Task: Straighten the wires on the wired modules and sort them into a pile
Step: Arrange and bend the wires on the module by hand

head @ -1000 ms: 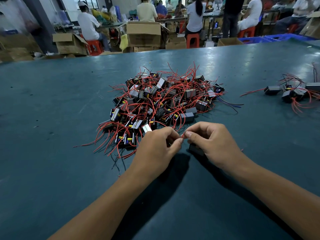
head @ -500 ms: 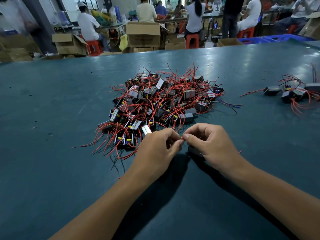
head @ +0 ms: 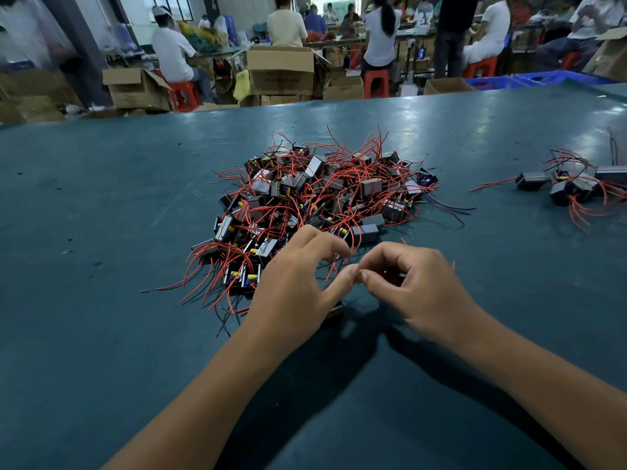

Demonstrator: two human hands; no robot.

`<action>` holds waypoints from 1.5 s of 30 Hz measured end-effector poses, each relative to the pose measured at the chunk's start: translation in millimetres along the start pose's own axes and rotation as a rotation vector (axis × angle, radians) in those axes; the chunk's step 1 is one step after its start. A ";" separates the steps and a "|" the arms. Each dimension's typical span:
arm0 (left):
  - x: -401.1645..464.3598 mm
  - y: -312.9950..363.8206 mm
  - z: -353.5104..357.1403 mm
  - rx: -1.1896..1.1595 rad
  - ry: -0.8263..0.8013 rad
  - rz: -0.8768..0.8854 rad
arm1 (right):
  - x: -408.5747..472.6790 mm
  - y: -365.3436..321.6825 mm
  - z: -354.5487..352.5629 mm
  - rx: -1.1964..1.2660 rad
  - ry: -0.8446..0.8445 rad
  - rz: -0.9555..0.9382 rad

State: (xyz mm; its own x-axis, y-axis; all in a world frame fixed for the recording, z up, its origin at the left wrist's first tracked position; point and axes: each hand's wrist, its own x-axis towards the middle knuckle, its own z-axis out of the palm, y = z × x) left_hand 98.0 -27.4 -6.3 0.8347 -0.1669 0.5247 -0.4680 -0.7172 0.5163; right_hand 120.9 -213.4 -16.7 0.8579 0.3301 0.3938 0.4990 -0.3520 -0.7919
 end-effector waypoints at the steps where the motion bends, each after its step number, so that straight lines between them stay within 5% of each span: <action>1: 0.1 0.1 -0.8 0.010 -0.016 0.008 | -0.2 -0.3 -0.4 -0.014 -0.004 -0.011; 22: -1.1 0.4 -3.3 -0.109 -0.314 -0.044 | 0.0 -7.5 -5.4 -0.114 -0.037 -0.127; 30: -2.0 4.5 -3.1 -0.095 -0.296 -0.042 | -0.1 -7.6 -5.6 -0.125 -0.049 -0.142; 33: -0.7 5.3 -3.9 -0.196 -0.283 -0.166 | -0.9 -9.1 -4.4 -0.203 -0.036 -0.202; 38: 1.4 12.3 -8.1 -0.770 -0.373 -0.709 | -1.5 -13.1 -2.4 -0.418 -0.036 -0.413; 40: 1.0 8.6 -8.5 -0.658 -0.326 -0.627 | -1.0 -12.5 -3.1 -0.421 -0.036 -0.430; 45: 6.4 -4.3 -20.4 -0.116 -0.126 0.036 | 1.4 -9.0 -11.4 -0.314 -0.027 -0.311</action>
State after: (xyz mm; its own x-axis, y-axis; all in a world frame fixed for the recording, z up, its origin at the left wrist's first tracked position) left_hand 99.5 -11.6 8.6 0.8430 -0.2801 0.4593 -0.5229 -0.6273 0.5772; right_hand 119.0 -219.8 -3.6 0.6592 0.4838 0.5756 0.7499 -0.4797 -0.4556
